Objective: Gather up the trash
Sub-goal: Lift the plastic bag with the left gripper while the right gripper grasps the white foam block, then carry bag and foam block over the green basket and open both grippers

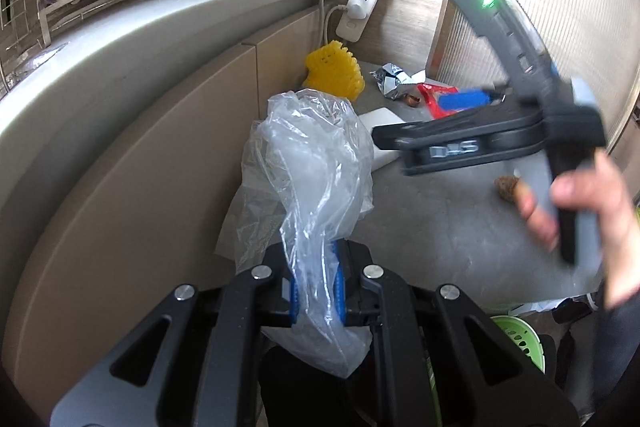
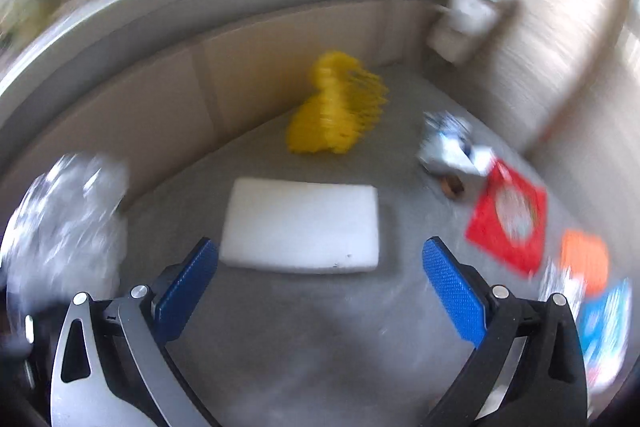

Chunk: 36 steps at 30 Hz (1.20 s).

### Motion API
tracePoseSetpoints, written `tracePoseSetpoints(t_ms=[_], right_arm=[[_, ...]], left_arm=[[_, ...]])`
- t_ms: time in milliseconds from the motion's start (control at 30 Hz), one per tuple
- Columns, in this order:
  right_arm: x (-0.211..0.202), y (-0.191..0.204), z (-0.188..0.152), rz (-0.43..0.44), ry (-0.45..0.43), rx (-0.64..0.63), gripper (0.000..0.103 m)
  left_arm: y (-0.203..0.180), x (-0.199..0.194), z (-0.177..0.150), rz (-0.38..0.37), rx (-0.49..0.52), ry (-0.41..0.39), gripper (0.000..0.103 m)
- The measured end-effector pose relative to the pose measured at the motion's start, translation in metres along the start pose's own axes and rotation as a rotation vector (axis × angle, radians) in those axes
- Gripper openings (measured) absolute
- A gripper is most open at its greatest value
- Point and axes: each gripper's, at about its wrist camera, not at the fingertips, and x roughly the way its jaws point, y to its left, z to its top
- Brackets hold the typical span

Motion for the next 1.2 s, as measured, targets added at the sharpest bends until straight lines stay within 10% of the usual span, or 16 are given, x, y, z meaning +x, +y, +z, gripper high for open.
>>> tracePoseSetpoints(t_ms=[200,500,867,1100,1200], right_arm=[[0.011,0.010,0.010,0.174,0.139,-0.453,0.101],[0.055,0.009,0.028,0.367,0.263,-0.743,0.092],[0.089,0.009,0.043,0.407,0.279,-0.796,0.080],[0.089,-0.006,0.052,0.441,0.281,-0.629,0.033],[0.092,-0.007,0.053,0.403,0.268,-0.594,0.030]], left_arm=[[-0.002,0.002,0.005,0.009,-0.016,-0.005,0.013],[-0.012,0.026,0.017,0.062,-0.012,0.011,0.013],[-0.011,0.060,0.031,0.090,-0.013,0.045,0.013],[-0.006,0.065,0.033,0.105,-0.038,0.054,0.013],[-0.007,0.065,0.035,0.108,-0.037,0.050,0.013]])
